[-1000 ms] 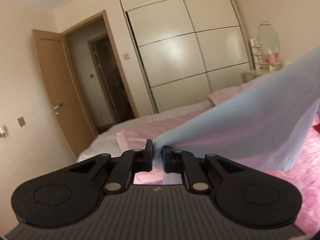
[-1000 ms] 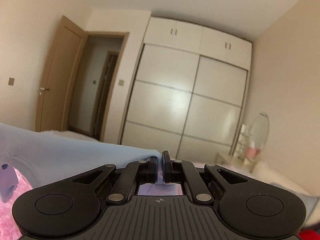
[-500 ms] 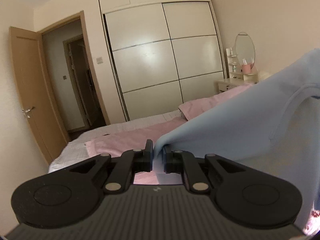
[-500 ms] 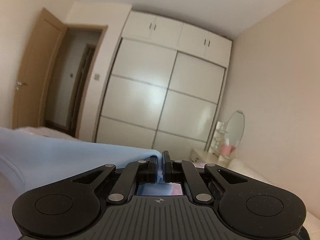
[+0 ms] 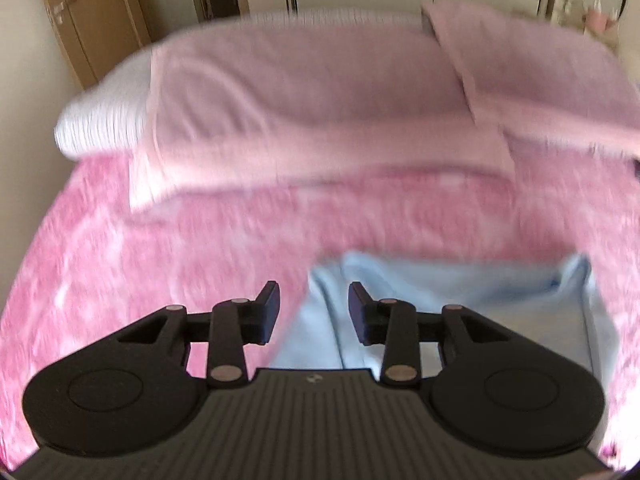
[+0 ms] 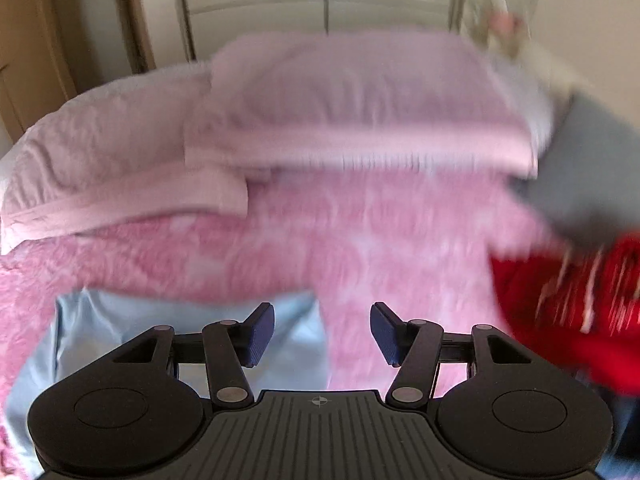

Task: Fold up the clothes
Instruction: 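Lay the sweatshirt flat on the bed and open both grippers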

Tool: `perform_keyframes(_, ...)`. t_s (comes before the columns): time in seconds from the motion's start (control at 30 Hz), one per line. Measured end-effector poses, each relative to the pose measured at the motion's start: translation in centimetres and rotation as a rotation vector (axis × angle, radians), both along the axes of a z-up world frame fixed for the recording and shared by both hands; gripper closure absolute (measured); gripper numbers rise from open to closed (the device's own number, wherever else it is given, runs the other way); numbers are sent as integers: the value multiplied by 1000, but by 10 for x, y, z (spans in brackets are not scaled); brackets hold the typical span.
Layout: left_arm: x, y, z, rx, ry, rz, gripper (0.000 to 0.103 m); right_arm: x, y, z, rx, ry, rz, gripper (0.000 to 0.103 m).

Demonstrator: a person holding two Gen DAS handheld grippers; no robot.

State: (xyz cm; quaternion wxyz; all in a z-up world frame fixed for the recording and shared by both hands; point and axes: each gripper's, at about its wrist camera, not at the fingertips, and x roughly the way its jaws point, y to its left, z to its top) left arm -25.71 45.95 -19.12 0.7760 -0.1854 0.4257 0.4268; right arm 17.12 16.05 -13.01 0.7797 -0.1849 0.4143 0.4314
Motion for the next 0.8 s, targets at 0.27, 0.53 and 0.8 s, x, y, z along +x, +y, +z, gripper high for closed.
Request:
perform_keyframes(0.27, -28, -64, -57, -168, 88, 30, 69, -83, -77, -79, -144, 238, 205, 46)
perform_keyframes(0.53, -47, -102, -90, -221, 112, -14, 69, -205, -86, -131, -215, 69, 641, 46)
perform_keyframes(0.8, -79, -122, -115, -245, 133, 21, 69, -257, -92, -209, -317, -324, 889, 44)
